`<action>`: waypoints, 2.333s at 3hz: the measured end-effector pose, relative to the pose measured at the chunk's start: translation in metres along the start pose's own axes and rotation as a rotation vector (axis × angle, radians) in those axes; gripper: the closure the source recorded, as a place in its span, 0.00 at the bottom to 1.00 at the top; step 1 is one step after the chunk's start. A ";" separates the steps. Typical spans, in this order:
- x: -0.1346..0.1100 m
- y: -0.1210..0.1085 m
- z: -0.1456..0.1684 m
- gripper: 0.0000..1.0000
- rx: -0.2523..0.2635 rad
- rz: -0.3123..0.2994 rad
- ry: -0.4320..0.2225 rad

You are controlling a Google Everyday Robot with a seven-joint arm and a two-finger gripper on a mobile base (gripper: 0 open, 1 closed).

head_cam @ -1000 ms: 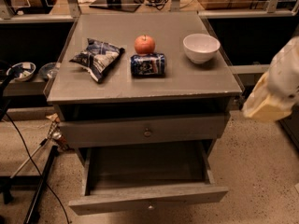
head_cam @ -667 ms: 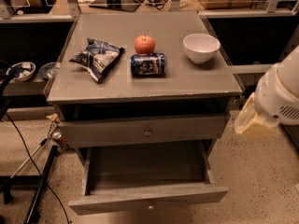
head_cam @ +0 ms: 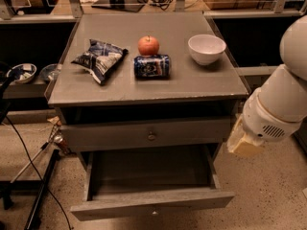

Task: Close middle drawer

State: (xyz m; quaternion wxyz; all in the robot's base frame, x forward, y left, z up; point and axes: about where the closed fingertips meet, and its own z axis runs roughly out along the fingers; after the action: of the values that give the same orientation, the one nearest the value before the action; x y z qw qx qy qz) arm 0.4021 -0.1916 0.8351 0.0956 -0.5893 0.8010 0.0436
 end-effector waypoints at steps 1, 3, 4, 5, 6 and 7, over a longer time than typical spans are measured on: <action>-0.004 0.008 -0.013 1.00 0.009 0.008 -0.060; -0.023 0.048 0.099 1.00 -0.117 0.002 -0.032; -0.023 0.049 0.096 1.00 -0.111 -0.002 -0.039; -0.023 0.072 0.123 1.00 -0.107 0.013 -0.084; -0.025 0.083 0.147 1.00 -0.109 0.034 -0.106; -0.030 0.091 0.192 1.00 -0.143 0.061 -0.105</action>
Offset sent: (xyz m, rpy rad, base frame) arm -0.0419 0.0299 -0.0496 0.0734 0.0665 -0.0011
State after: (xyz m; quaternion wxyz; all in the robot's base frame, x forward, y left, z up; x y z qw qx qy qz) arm 0.3438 -0.1011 0.6493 0.0937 -0.5669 0.8074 0.1342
